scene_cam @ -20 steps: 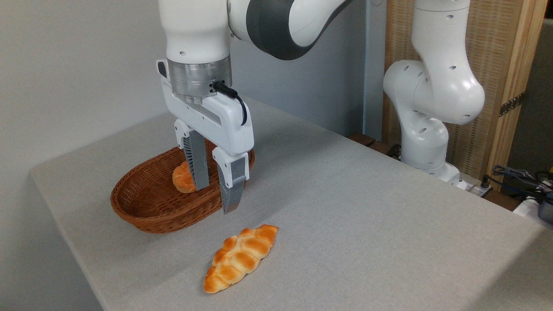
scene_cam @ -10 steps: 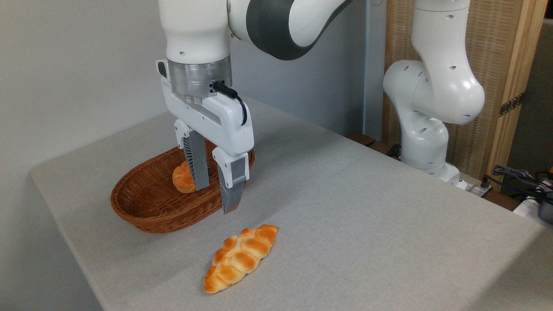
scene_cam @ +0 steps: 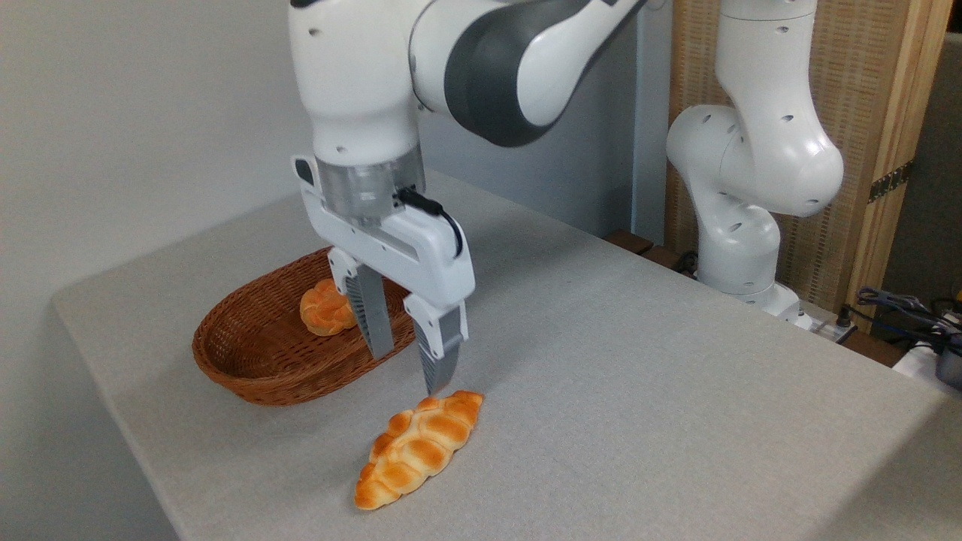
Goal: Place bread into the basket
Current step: 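Move the gripper over the braided bread roll and lower it, then close the gripper around the middle of the braided roll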
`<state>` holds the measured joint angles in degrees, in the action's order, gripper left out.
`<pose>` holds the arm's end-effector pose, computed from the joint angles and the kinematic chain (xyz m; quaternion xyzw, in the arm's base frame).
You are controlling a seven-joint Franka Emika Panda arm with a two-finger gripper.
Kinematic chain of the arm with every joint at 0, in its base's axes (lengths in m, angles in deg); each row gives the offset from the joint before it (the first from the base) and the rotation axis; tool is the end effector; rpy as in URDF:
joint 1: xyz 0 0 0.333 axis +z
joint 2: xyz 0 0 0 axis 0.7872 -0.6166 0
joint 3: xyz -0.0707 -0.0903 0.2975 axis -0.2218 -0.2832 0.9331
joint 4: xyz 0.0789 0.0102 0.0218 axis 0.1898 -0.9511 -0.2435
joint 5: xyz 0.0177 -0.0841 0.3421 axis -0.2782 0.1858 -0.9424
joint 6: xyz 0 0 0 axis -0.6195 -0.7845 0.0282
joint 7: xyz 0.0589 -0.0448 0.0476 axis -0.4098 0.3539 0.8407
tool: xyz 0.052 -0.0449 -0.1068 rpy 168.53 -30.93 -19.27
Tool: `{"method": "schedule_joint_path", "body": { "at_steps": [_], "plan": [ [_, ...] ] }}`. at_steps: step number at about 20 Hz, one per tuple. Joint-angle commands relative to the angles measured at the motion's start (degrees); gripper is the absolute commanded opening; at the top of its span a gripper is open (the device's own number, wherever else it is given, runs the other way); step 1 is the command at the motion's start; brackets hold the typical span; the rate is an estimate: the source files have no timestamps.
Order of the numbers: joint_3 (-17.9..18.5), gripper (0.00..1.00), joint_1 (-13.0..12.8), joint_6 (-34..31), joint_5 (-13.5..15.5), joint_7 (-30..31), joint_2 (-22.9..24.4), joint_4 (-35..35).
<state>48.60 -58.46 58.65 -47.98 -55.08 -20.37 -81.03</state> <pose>0.5194 -0.0102 0.4889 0.9421 -0.3337 0.0186 0.0252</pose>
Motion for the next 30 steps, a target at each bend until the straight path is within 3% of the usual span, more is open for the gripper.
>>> {"method": "schedule_joint_path", "body": {
  "at_steps": [1,14,23,24,26,27,30],
  "plan": [
    [0.9,1.00,0.0,1.9,-0.3,0.2,-2.4,-0.1],
    [0.5,1.00,-0.1,7.4,-0.6,0.2,-8.3,0.0],
    [0.5,1.00,-0.1,7.7,-0.9,-0.2,-9.2,0.0],
    [0.5,0.90,-0.1,7.7,-0.9,-0.9,-9.2,0.0],
    [0.8,0.50,-0.1,7.2,-0.9,-3.6,-9.1,0.0],
    [0.8,0.40,-0.1,7.1,-0.9,-4.1,-9.1,-0.1],
    [0.9,0.38,-0.1,7.1,-0.9,-4.1,-9.0,0.0]
  ]
}}
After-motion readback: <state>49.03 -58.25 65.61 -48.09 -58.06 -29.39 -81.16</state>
